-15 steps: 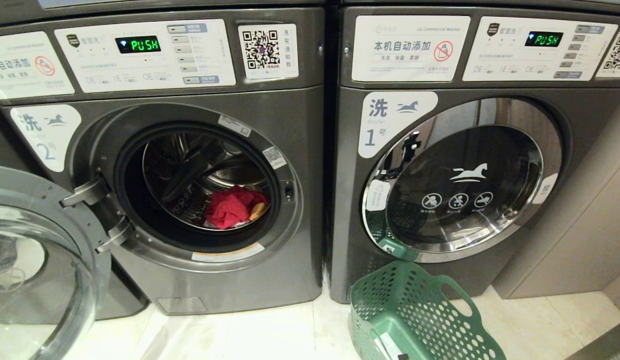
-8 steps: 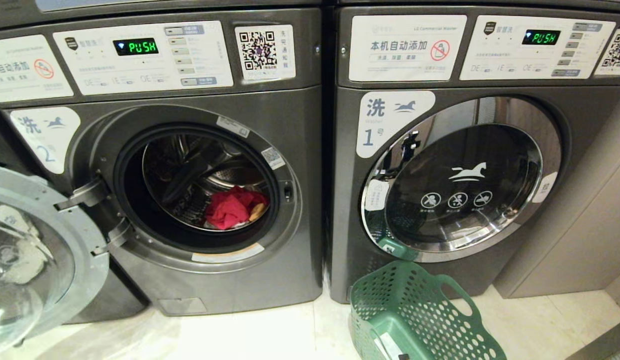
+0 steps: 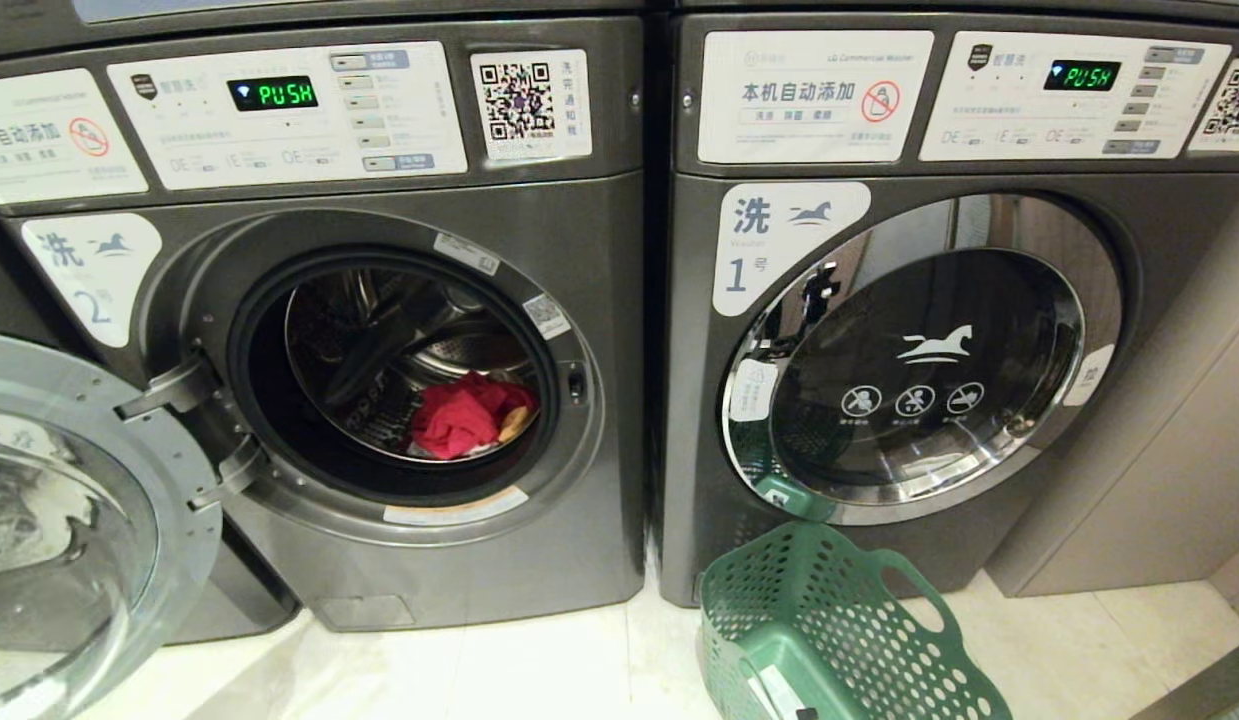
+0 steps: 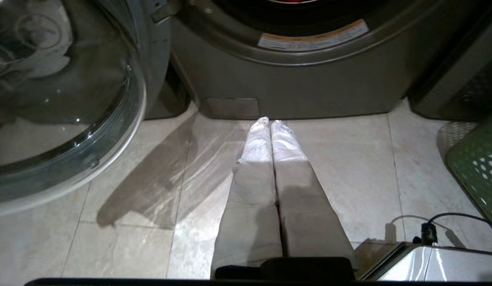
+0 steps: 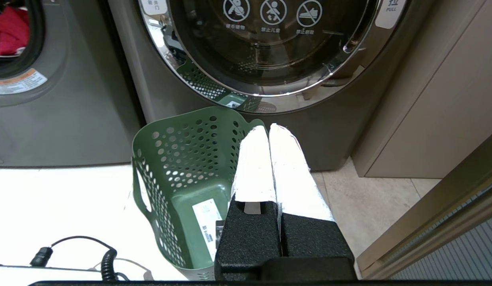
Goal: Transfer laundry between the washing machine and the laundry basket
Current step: Pick a cloth and place it into the basket
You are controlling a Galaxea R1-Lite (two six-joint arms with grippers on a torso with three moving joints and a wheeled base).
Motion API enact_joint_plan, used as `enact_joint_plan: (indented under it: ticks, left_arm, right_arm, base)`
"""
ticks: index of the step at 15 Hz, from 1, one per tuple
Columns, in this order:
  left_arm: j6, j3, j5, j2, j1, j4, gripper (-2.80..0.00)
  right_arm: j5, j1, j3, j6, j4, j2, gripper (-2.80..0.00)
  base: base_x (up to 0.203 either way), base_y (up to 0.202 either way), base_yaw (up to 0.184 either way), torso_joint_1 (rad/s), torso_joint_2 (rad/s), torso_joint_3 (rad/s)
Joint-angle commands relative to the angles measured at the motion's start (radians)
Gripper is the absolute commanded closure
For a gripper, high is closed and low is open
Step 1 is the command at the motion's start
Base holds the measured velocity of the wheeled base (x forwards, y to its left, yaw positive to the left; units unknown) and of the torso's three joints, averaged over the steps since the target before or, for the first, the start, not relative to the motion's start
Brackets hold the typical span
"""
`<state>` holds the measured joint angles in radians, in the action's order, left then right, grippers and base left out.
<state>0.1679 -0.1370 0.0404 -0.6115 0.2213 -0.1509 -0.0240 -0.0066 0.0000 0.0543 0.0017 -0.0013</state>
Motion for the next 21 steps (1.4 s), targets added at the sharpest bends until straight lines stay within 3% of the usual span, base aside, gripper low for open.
enact_joint_plan:
  ticks: [1, 4, 7, 9, 21]
  left_arm:
    - [0.0, 0.12, 0.002, 0.199, -0.064, -0.021, 0.0]
    - [0.003, 0.121, -0.011, 0.441, -0.165, 0.104, 0.0]
    - [-0.014, 0.123, 0.009, 0.623, -0.207, 0.156, 0.0]
    - [-0.065, 0.137, 0.009, 0.613, -0.224, 0.152, 0.0]
    - [-0.093, 0.137, -0.013, 0.613, -0.224, 0.155, 0.0]
  right_arm:
    - [-0.001, 0.0, 0.0, 0.001, 0.0, 0.001, 0.0]
    - [-0.001, 0.0, 0.0, -0.002, 0.0, 0.001, 0.0]
    - [-0.001, -0.001, 0.0, -0.012, 0.0, 0.001, 0.0]
    - [-0.001, 0.0, 0.0, -0.014, 0.0, 0.001, 0.0]
    - [-0.001, 0.0, 0.0, -0.014, 0.0, 0.001, 0.0]
  base:
    - [0.0, 0.0, 0.0, 0.0, 0.0, 0.0]
    - [0.0, 0.0, 0.0, 0.0, 0.0, 0.0]
    - [0.0, 0.0, 0.0, 0.0, 0.0, 0.0]
    - [0.0, 0.0, 0.0, 0.0, 0.0, 0.0]
    - [0.0, 0.006, 0.0, 0.0, 0.0, 0.0]
